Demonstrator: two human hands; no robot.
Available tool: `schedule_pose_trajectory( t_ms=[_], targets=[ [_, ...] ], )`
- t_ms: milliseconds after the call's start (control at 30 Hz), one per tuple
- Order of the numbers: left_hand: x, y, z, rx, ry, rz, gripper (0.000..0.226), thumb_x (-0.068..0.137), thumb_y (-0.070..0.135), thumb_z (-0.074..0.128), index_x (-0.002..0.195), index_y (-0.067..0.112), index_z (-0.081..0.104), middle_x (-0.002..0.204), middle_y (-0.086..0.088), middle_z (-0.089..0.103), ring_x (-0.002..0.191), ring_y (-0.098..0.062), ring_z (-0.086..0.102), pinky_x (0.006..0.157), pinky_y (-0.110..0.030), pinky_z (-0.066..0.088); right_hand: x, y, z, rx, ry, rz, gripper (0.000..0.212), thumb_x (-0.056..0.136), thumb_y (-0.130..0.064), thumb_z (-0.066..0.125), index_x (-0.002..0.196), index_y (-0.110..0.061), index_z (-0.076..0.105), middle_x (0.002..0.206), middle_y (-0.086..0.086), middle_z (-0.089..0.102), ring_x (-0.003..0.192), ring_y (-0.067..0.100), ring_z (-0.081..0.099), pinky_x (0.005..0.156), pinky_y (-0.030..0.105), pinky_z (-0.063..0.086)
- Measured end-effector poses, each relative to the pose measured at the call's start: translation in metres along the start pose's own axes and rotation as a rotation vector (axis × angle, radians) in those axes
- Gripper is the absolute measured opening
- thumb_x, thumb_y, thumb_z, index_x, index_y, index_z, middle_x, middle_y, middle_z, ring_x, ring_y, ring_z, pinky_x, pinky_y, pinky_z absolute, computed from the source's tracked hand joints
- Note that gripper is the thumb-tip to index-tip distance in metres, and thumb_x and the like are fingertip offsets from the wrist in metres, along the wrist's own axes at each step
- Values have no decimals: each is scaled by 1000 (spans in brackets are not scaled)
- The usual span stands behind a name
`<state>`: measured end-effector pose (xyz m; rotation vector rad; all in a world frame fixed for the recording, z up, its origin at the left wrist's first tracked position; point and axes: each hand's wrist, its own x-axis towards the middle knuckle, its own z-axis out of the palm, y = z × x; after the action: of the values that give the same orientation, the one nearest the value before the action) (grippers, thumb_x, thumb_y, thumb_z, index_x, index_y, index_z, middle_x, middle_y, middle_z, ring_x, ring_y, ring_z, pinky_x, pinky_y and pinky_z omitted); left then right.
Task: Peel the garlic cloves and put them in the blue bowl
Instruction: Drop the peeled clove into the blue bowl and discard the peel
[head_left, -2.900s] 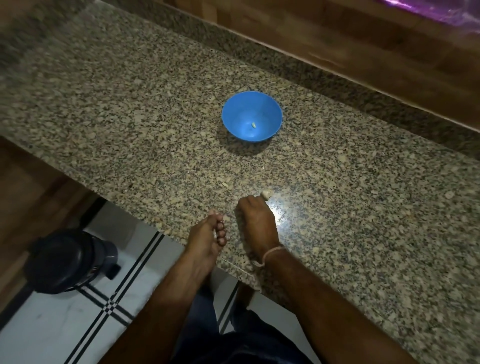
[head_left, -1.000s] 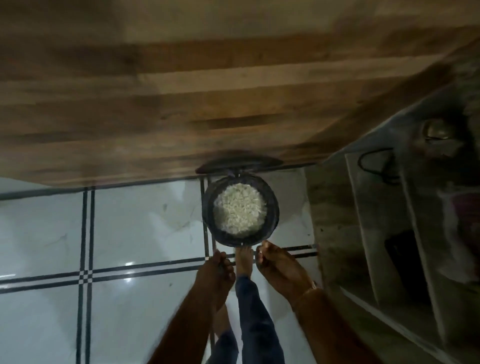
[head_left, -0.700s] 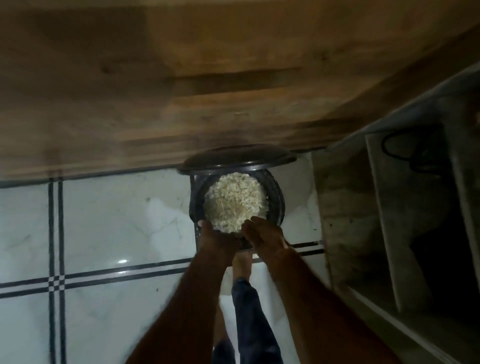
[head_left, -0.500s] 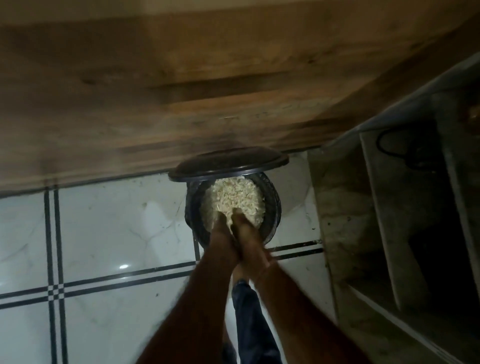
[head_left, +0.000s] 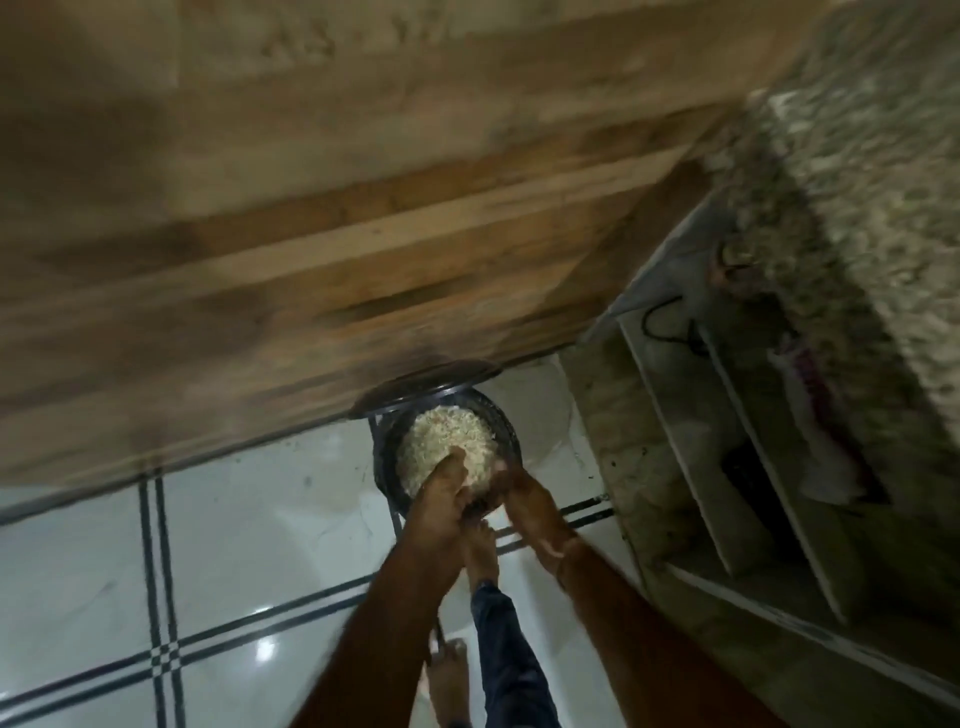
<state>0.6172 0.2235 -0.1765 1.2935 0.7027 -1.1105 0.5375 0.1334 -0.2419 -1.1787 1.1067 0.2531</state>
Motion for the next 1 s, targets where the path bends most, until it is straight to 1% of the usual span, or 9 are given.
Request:
schedule_pose_trajectory(
  t_ms=[100,200,333,400,500,600,733,833,1000],
  targets=[
    [-53,-16,-9,385,39,190,40,105,35,58,144,24,55,151,-1,52,134,-26,52,105,-32,41,-88,-21,-20,51,123,-246,23,112,-25,49,126,-24,67,116,-17,68,99,-13,65,77,4,50],
    [-124,-34,7,689,-33,397,44,106,27,56,150,20,52,142,6,47,140,-23,46,105,-28,41,-183,-22,-43,76,240,-369,20,112,-25,48,124,-32,63,112,-32,61,101,-21,60,80,-2,44],
    [-191,-84,37,1027,-192,681,48,102,31,64,148,23,53,152,1,54,140,-19,49,116,-33,40,-283,23,-81,110,434,-447,29,108,-38,53,133,-32,67,129,-22,67,123,-5,61,103,17,50],
    [-222,-109,58,1128,-293,789,46,101,32,65,145,24,56,148,2,56,138,-17,50,112,-28,39,-327,46,-106,95,549,-476,25,107,-40,56,128,-36,68,125,-19,70,118,0,65,103,29,54],
    [-261,-146,93,1262,-458,927,43,100,33,65,142,28,57,143,6,56,135,-13,50,103,-20,36,-374,77,-149,60,731,-503,22,108,-36,53,124,-35,68,120,-16,70,110,-2,65,97,29,56],
    [-289,-185,134,1339,-563,1022,43,100,34,66,142,30,57,143,5,57,132,-15,51,103,-25,41,-404,102,-200,40,901,-546,29,107,-37,52,126,-25,72,122,-9,72,112,0,65,98,30,54],
    [-310,-247,197,1413,-695,1072,44,100,29,66,143,27,56,146,2,56,134,-17,51,109,-31,44,-434,139,-269,65,1042,-539,23,109,-32,55,125,-29,71,124,-12,70,115,-7,61,100,18,47],
    [-319,-302,239,1465,-763,1069,44,100,27,66,143,26,57,147,3,54,136,-16,50,113,-31,42,-456,174,-324,83,1121,-511,28,109,-32,56,132,-25,71,129,-13,69,121,1,61,103,25,50],
    [-320,-386,294,1510,-841,1013,45,96,24,70,140,27,60,142,4,56,129,-17,55,108,-44,51,-477,231,-404,76,1204,-448,26,108,-26,59,131,-23,70,127,-9,69,117,9,64,101,30,52]
  ],
)
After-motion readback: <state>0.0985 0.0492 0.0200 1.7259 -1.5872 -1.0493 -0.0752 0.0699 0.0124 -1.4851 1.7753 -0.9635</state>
